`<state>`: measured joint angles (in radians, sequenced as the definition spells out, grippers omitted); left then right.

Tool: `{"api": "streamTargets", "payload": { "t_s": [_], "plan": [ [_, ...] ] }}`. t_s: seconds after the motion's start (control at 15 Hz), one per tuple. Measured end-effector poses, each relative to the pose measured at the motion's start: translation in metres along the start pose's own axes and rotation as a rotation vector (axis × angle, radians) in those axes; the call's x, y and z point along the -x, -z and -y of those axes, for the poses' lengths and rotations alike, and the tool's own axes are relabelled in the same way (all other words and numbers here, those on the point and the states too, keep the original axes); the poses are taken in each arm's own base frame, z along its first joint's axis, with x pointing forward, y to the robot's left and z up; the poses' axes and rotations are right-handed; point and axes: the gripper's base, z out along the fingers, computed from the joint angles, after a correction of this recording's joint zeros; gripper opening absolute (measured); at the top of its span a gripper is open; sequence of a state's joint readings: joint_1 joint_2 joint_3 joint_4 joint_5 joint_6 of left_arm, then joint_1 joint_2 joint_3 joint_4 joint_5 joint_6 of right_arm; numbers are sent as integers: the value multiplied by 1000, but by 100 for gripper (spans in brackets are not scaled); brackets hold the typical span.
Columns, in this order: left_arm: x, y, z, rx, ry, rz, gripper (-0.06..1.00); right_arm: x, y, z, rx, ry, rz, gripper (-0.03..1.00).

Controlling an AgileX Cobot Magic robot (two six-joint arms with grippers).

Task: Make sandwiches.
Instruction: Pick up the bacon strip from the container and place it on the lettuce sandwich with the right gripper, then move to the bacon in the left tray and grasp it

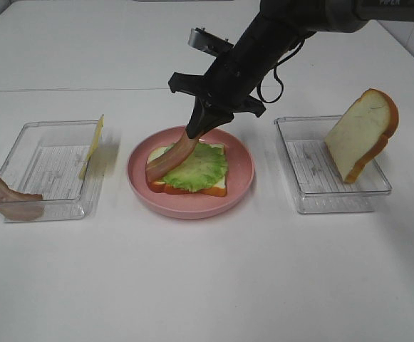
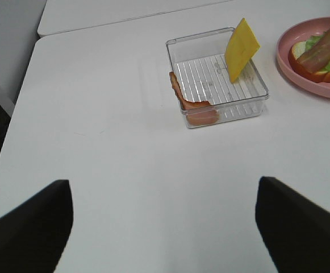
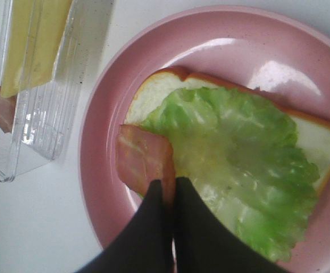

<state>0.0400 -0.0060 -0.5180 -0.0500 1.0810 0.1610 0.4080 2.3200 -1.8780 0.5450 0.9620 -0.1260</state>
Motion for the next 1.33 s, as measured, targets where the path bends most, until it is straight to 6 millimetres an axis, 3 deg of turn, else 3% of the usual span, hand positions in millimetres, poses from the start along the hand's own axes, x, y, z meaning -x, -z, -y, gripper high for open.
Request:
{"api": "streamTargets", "payload": {
  "t_s": [0.33,0.4,0.67,0.8,0.93,1.13,1.33],
  "plan": [
    [0,0,0,0,0,0,80,0,0,7,-72,2,-5,3],
    [0,0,0,0,0,0,80,0,0,7,-75,-1,-4,9],
    [0,0,0,1,0,0,80,-2,0,8,-84,4,-18,77],
    [0,0,0,1,0,0,80,-2,12,8,-154,54,-12,91],
    [0,0,0,1,0,0,80,-2,28,5,-195,71,10,92],
    [0,0,0,1,0,0,80,-8,74,-7,-301,113,41,92],
    [0,0,0,1,0,0,80,-17,117,9,-397,63,27,92]
  ]
}}
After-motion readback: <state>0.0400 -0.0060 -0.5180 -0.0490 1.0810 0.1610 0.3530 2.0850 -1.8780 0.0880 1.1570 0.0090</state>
